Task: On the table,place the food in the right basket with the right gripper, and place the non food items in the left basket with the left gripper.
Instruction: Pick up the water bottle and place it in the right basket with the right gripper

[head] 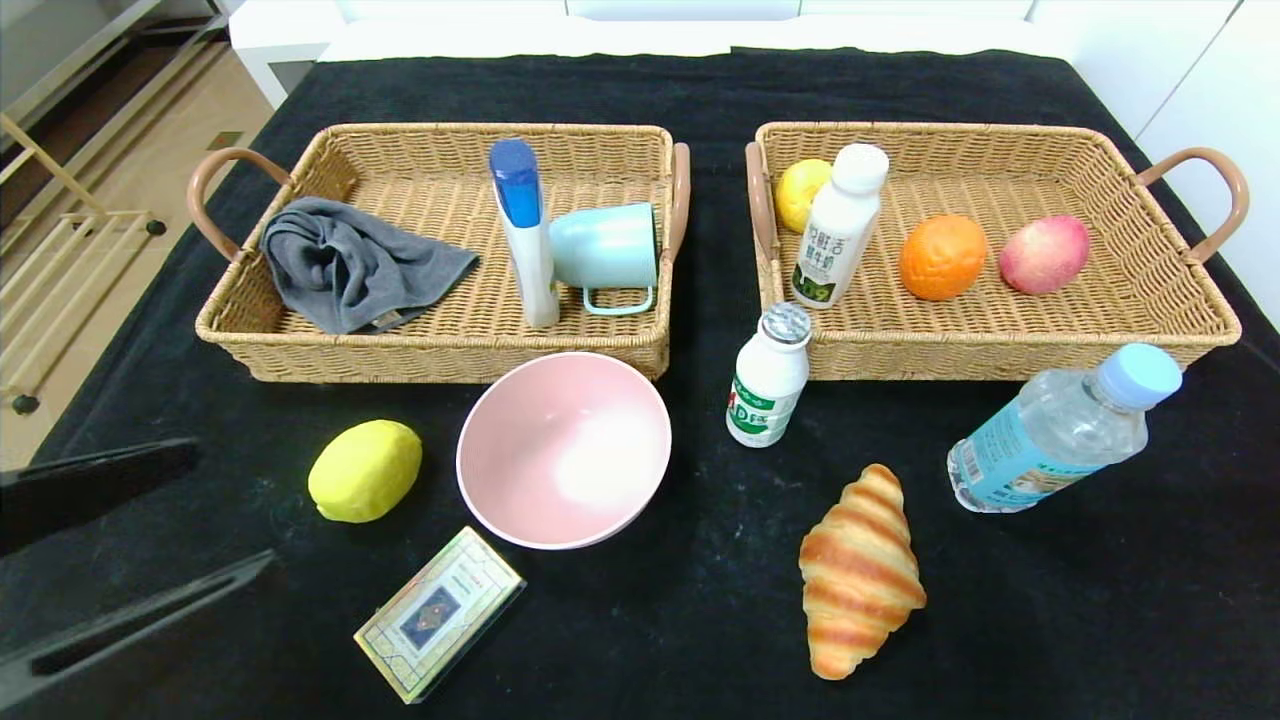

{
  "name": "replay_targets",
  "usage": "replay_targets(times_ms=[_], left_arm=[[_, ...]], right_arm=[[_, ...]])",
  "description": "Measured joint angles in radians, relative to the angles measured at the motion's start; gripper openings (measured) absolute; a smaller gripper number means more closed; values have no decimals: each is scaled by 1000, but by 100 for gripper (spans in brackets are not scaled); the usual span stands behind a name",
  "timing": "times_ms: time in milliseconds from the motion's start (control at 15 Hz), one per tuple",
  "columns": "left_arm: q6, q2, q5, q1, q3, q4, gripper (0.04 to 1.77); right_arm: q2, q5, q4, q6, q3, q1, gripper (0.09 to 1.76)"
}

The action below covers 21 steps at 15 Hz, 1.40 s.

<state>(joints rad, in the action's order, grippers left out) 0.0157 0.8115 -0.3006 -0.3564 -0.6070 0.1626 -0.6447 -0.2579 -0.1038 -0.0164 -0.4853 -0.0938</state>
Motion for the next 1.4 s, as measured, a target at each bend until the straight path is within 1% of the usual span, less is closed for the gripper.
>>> replay_targets(times_ms=[133, 200, 333, 467, 600, 867, 1267, 1400], left_arm=[[4, 108, 0, -68, -14, 81, 172], [6, 155, 0, -96, -24, 97, 172], [9, 225, 0, -134, -43, 106, 172], [21, 277, 0, -158, -64, 108, 172], [25, 308, 1, -172, -73, 108, 172], [25, 337, 2, -174, -67, 109, 172], [14, 334, 19, -164, -57, 110, 172], [16, 332, 18, -150, -54, 110, 172]], right_arm=[[-39, 3, 1, 1, -8, -67, 171], [-60, 16, 1, -1, -16, -110, 171], [-107, 69, 0, -3, -32, -184, 171], [-145, 89, -1, -2, -40, -225, 171], [-163, 89, -1, 0, -42, -236, 171], [-169, 90, -1, 2, -32, -239, 171], [-164, 88, -2, 16, -19, -227, 171], [-162, 88, -27, 20, -8, -222, 171]])
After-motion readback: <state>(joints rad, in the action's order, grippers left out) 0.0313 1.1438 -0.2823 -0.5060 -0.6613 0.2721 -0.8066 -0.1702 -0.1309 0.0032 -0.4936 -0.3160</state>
